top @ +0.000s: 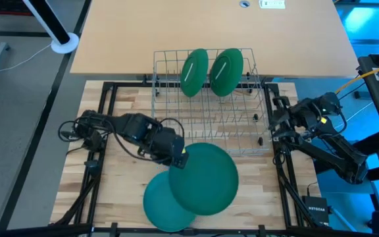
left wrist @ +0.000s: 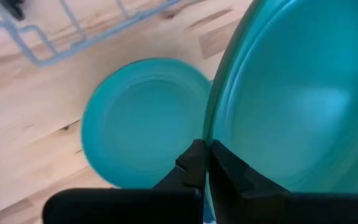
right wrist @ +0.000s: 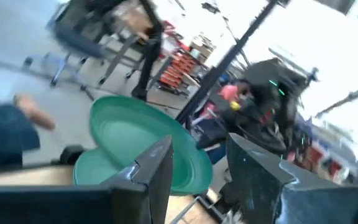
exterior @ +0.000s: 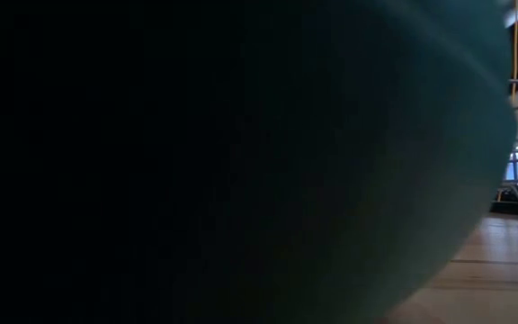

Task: Sort dishes
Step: Put the green plate in the dish rack

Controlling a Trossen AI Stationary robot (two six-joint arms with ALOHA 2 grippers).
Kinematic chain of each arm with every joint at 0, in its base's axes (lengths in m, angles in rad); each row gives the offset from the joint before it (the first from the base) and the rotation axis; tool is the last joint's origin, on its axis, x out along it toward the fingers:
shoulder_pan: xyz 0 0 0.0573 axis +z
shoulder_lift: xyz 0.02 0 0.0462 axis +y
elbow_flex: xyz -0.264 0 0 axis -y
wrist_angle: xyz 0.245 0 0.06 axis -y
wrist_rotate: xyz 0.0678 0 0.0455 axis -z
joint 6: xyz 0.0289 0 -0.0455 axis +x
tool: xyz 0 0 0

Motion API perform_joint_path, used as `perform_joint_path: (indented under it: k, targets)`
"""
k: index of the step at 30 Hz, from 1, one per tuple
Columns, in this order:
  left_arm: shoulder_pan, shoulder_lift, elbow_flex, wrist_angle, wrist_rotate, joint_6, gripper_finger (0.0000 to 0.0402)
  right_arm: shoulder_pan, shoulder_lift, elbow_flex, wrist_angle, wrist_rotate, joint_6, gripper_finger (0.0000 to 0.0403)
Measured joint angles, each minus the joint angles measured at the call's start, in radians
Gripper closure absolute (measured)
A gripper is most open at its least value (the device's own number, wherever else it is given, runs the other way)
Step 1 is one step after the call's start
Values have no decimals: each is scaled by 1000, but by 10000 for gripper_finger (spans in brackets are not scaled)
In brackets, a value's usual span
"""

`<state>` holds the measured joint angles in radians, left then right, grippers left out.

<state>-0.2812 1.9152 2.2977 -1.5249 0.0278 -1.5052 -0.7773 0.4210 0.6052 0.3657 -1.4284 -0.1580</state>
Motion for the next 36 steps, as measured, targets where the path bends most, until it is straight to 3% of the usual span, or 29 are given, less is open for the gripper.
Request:
perform_joint_path:
  k: [8, 16, 31, 36]
  targets:
    - [91, -2, 60, 69, 76, 68, 401, 0, 0, 0, 0, -49, -280, 249]
    - [164, -13, 59, 206, 151, 41, 401, -1, 8, 0, 0, 48, -566, 249]
    - [236, -10, 59, 236, 243, 20, 401, 0, 66, 0, -7, 22, -591, 249]
    - [237, -10, 59, 227, 258, 25, 401, 86, 118, -1, -7, 23, -608, 249]
